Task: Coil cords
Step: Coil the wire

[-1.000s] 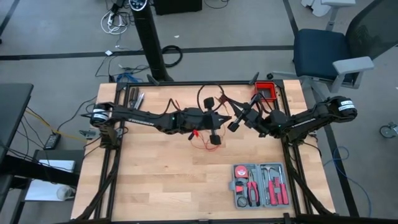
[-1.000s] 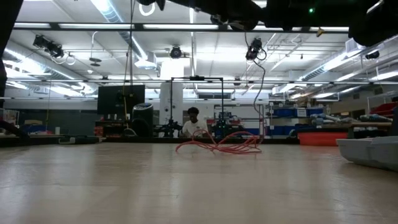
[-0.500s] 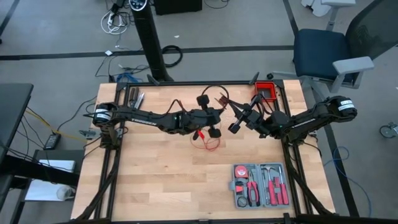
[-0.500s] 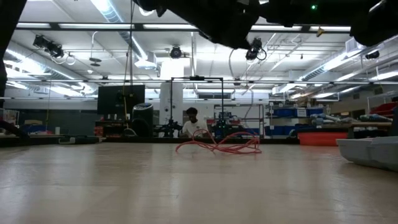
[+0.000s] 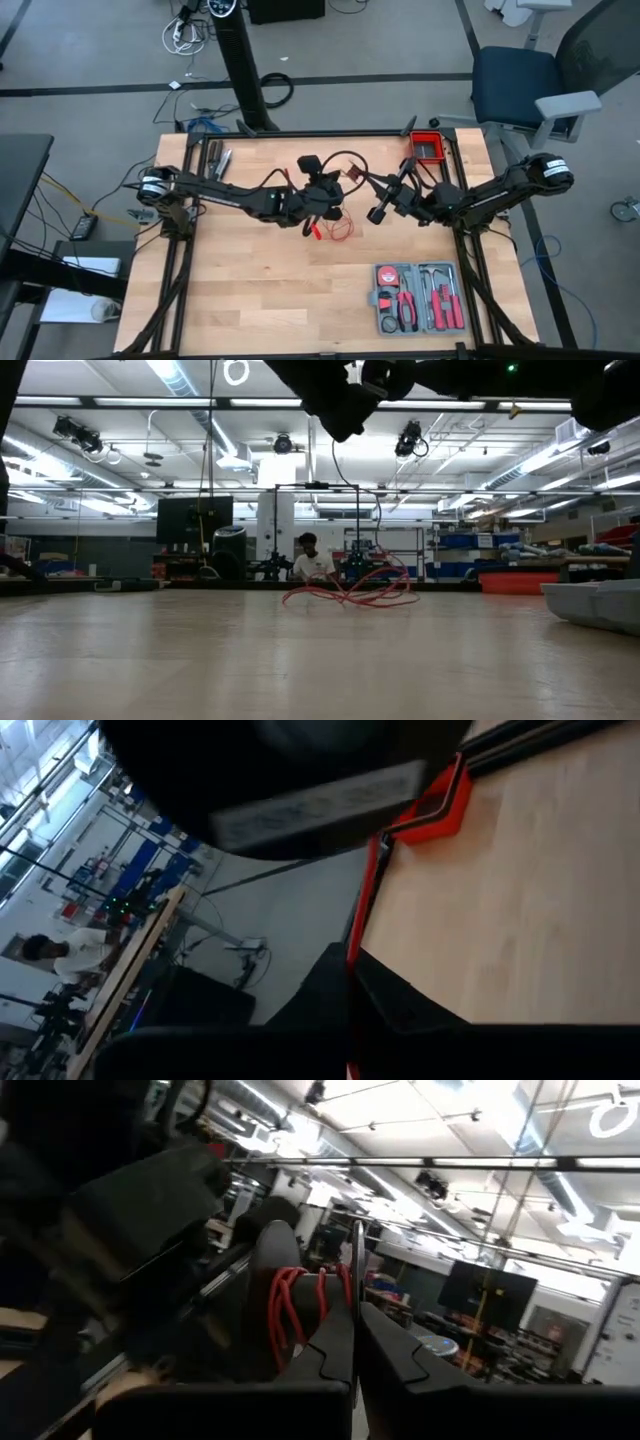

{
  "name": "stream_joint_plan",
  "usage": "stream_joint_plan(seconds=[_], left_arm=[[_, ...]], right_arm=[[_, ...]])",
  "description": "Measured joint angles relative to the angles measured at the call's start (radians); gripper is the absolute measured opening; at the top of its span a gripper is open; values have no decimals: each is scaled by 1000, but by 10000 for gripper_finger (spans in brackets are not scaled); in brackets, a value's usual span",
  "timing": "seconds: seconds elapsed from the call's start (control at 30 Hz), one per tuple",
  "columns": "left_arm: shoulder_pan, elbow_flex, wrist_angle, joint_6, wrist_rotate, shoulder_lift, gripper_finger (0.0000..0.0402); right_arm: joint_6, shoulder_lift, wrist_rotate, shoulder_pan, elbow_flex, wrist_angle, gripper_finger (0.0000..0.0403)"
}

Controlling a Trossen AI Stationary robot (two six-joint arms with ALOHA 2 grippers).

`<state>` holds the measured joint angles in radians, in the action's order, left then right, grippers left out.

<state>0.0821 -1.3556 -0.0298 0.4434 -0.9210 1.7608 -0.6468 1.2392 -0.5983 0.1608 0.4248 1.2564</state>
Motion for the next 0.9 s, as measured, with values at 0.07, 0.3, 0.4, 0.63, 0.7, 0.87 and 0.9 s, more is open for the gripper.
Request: stream_joint_plan(seconds=[0.07,0.3,0.4,0.63,0.7,0.87,0.9], left_arm=[[5,0,-7,1,-3,-12,1],[5,1,-11,-12,21,-17,4],[13,1,-19,-52,25,-17,20],[47,1,-110,-64,29,-17,112],[54,1,-191,-85,29,-24,129],[65,1,-327,-177,30,-49,137],[68,1,-352,-188,33,-53,137]], right_arm=[[1,-2,0,15,1,-13,2],[-5,-2,5,22,2,-51,1],[14,-2,24,21,2,-55,1],[110,-3,26,34,2,-149,1],[123,-3,27,46,2,-169,1],[134,-3,27,70,2,-179,1],[134,-3,26,74,2,-188,1]])
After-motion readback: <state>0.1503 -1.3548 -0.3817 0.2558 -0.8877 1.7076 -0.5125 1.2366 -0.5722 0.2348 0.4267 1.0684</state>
